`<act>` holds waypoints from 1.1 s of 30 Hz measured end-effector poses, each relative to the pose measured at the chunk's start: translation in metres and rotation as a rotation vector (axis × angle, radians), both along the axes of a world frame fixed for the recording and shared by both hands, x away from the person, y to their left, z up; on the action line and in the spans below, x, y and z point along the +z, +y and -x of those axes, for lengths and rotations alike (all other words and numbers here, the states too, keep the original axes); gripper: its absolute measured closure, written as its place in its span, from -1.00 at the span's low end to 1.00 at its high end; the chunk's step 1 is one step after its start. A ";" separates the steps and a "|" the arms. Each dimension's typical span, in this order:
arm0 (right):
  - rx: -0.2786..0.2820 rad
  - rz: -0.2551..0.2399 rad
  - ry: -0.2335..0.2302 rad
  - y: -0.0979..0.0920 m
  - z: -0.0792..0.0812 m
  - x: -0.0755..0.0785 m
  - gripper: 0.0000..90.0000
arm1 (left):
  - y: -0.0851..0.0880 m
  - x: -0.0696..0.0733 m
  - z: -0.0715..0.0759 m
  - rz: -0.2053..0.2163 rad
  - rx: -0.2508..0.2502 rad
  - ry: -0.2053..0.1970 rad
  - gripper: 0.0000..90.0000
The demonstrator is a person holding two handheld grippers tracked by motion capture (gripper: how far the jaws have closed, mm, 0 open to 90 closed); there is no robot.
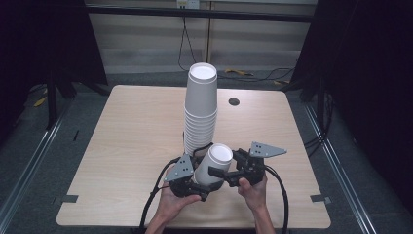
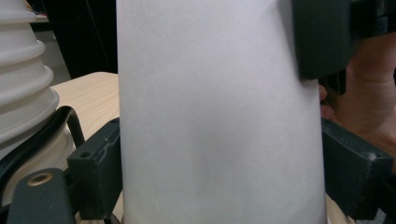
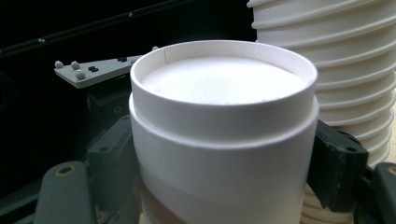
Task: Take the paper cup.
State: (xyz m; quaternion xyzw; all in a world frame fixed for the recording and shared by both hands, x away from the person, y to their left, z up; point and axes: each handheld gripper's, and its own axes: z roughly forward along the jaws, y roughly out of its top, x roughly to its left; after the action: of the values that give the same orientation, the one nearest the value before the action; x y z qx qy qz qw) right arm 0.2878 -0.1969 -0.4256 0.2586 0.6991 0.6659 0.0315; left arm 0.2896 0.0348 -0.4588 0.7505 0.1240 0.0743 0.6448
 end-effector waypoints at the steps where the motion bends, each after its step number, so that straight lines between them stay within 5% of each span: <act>1: 0.000 -0.001 -0.004 0.000 0.000 0.000 -0.54 | 0.000 0.000 0.000 -0.003 0.000 0.000 -0.69; 5: 0.004 0.005 -0.003 0.001 0.000 0.001 -0.64 | 0.001 0.002 0.000 -0.025 -0.004 0.001 -0.68; 18: -0.026 -0.020 -0.005 -0.011 0.002 0.003 -0.69 | 0.015 0.005 -0.003 -0.006 0.015 0.026 -0.67; 33: -0.085 0.022 -0.001 -0.031 0.003 0.002 -0.69 | 0.030 0.005 -0.012 -0.084 0.033 0.070 -0.66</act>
State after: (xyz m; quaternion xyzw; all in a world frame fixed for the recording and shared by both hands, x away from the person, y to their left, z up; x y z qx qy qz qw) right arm 0.2853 -0.2280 -0.4237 0.2873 0.6948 0.6563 0.0630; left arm 0.3016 0.0645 -0.4539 0.7768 0.1557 0.0640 0.6068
